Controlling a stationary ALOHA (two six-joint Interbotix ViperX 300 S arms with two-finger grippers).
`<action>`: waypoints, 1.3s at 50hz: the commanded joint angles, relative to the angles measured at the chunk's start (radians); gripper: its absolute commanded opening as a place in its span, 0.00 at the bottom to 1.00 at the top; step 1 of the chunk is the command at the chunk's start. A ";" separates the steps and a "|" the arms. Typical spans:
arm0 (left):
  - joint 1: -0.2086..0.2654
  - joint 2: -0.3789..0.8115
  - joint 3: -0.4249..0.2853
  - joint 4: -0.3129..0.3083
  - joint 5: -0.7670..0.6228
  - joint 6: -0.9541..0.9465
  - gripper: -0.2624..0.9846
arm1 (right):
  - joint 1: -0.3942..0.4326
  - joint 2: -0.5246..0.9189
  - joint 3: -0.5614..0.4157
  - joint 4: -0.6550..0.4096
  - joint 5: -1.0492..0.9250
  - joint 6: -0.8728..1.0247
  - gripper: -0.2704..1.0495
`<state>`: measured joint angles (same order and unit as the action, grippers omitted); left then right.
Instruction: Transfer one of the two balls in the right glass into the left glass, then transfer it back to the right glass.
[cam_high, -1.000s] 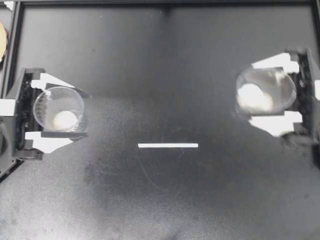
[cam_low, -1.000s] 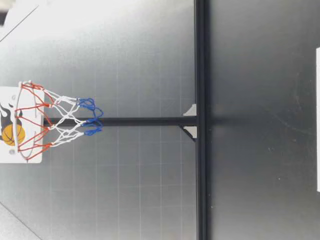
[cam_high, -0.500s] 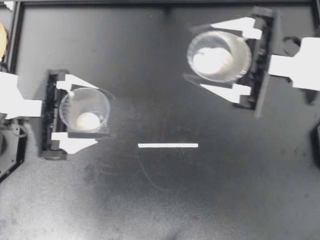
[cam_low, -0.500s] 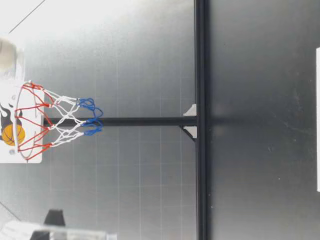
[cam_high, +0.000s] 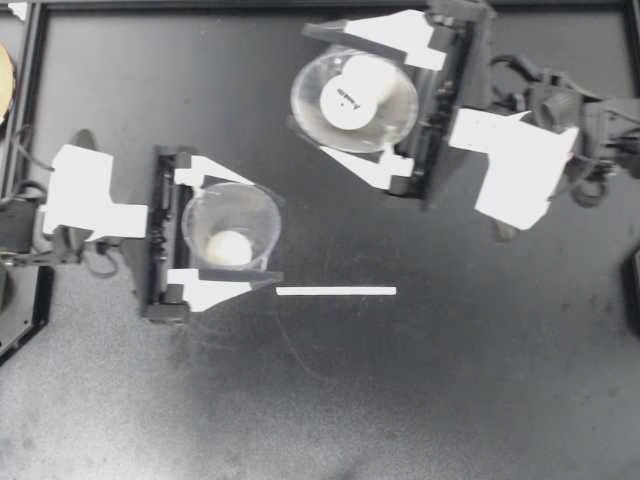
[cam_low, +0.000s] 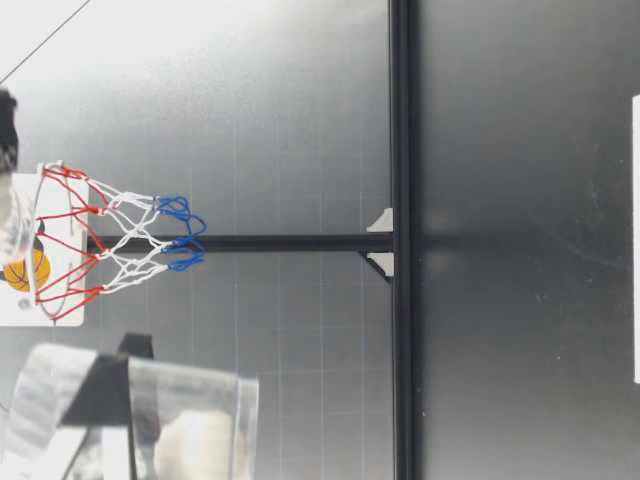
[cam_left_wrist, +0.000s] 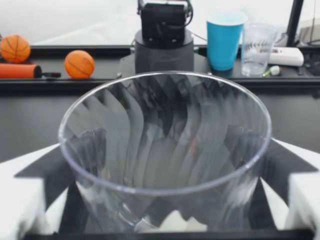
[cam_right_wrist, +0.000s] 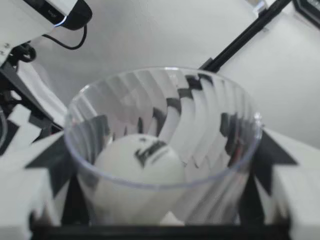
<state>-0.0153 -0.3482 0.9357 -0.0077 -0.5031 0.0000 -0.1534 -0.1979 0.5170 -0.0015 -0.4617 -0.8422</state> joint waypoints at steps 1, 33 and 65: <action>-0.008 0.008 -0.044 0.000 -0.015 0.000 0.83 | -0.006 0.008 -0.043 0.000 -0.020 -0.029 0.72; -0.040 0.069 -0.100 0.002 -0.138 0.002 0.83 | -0.006 0.083 -0.064 0.000 -0.190 -0.304 0.72; -0.044 0.117 -0.133 -0.005 -0.129 -0.011 0.83 | 0.002 0.130 -0.103 0.000 -0.207 -0.534 0.72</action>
<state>-0.0583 -0.2240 0.8268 -0.0092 -0.6274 -0.0092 -0.1534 -0.0583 0.4464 -0.0031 -0.6581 -1.3652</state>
